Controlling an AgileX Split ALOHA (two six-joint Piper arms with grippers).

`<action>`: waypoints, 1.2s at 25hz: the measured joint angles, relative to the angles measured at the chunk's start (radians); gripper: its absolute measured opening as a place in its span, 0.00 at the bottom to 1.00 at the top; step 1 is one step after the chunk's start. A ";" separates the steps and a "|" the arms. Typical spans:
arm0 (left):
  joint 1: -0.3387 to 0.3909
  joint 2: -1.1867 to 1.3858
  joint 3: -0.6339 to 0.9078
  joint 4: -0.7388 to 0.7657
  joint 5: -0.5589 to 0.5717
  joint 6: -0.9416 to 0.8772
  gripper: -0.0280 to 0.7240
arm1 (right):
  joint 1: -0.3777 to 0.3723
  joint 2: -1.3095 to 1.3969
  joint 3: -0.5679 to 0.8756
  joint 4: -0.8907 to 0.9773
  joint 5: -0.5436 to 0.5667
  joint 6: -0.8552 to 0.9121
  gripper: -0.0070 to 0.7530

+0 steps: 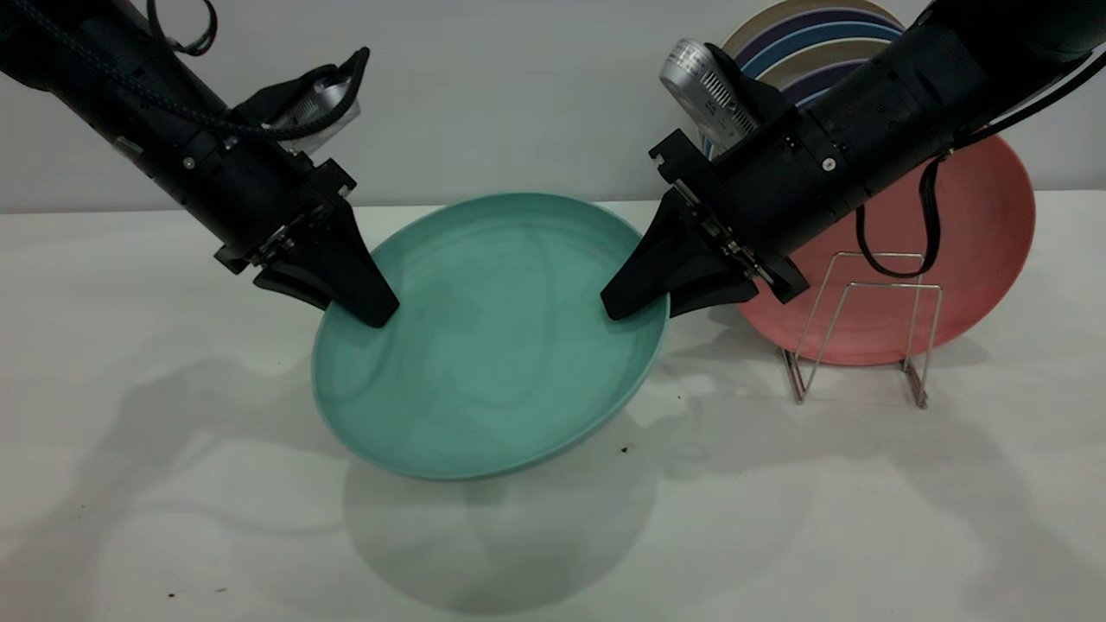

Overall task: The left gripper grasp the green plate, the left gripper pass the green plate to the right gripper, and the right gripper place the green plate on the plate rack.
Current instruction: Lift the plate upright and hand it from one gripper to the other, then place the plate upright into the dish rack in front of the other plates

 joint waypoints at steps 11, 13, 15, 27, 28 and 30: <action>0.001 -0.066 0.000 0.004 0.076 -0.005 0.92 | 0.000 -0.063 0.000 -0.052 -0.020 -0.094 0.07; 0.002 -0.111 0.000 0.010 0.085 -0.005 0.92 | 0.000 -0.097 0.000 -0.080 -0.034 -0.103 0.06; 0.004 -0.157 0.000 0.052 0.090 -0.005 0.91 | 0.000 -0.129 0.000 -0.119 -0.045 -0.109 0.06; 0.029 -0.402 0.000 0.175 0.119 -0.076 0.82 | 0.001 -0.254 0.001 -0.225 -0.116 -0.116 0.06; 0.030 -0.422 0.000 0.176 0.121 -0.076 0.82 | 0.001 -0.265 0.001 -0.231 -0.132 -0.117 0.06; 0.030 -0.456 0.000 0.186 0.123 -0.076 0.82 | 0.001 -0.289 0.001 -0.258 -0.164 -0.133 0.06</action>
